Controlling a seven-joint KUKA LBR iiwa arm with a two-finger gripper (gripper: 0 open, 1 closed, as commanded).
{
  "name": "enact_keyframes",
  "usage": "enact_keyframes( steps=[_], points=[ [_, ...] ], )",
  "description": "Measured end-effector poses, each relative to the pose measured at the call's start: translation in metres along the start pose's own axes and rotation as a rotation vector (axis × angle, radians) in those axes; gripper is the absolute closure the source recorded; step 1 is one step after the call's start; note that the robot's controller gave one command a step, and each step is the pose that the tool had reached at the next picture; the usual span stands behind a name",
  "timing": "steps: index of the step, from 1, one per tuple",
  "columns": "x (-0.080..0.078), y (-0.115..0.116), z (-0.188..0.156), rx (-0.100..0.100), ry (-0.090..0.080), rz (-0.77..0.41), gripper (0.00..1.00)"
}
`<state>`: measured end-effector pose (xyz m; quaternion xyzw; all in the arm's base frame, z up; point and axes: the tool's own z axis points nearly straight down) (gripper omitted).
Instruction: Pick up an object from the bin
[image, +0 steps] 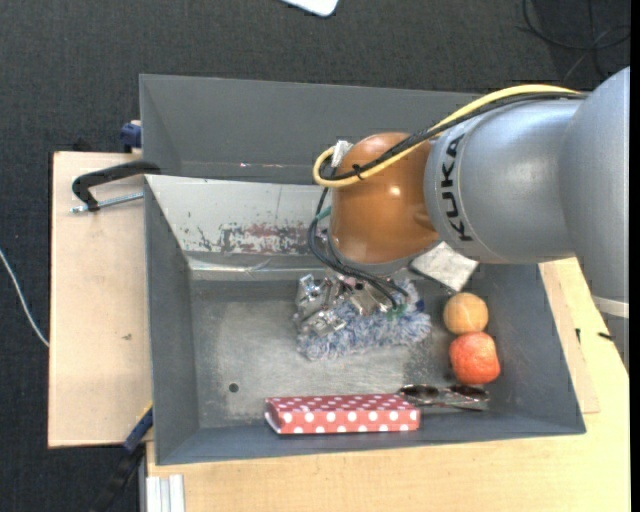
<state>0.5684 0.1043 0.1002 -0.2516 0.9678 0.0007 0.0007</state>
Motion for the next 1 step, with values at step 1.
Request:
enact_keyframes(
  steps=[1],
  points=[
    [0.0,0.0,0.0,0.0,0.0,0.0,1.0]
  ],
)
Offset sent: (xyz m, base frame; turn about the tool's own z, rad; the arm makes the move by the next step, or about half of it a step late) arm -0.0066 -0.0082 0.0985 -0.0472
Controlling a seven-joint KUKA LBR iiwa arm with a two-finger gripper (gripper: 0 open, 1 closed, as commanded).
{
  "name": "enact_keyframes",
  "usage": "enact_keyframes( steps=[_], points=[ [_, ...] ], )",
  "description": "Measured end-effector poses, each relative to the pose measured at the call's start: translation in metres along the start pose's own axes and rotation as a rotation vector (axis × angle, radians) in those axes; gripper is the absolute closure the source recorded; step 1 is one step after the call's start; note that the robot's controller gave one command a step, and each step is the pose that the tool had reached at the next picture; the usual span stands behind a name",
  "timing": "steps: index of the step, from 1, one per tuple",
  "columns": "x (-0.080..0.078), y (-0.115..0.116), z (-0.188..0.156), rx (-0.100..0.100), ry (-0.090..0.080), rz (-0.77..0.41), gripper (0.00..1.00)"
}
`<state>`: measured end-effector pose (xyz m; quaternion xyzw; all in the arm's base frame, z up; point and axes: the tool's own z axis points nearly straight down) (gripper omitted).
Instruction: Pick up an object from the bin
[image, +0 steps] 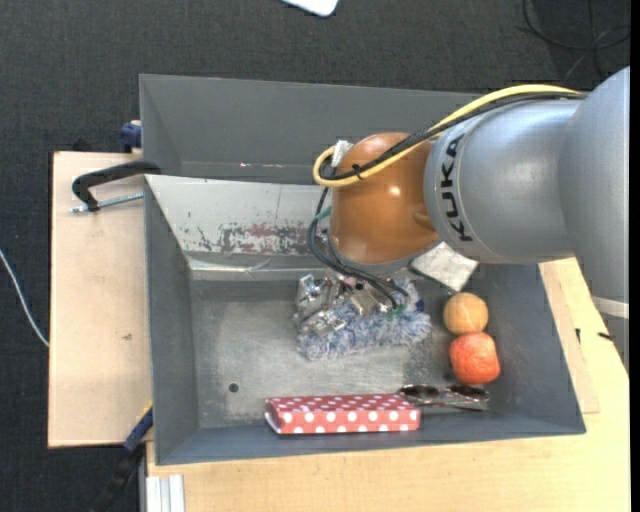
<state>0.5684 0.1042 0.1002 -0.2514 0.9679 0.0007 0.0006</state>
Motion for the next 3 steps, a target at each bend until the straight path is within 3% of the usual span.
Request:
enact_keyframes(
  steps=[1,2,3],
  points=[
    [0.008,-0.003,-0.1,0.001,-0.004,-0.046,1.0],
    [0.008,-0.003,-0.1,0.001,-0.004,-0.047,1.0],
    [0.007,0.004,-0.174,0.002,-0.005,-0.633,1.0]
  ],
)
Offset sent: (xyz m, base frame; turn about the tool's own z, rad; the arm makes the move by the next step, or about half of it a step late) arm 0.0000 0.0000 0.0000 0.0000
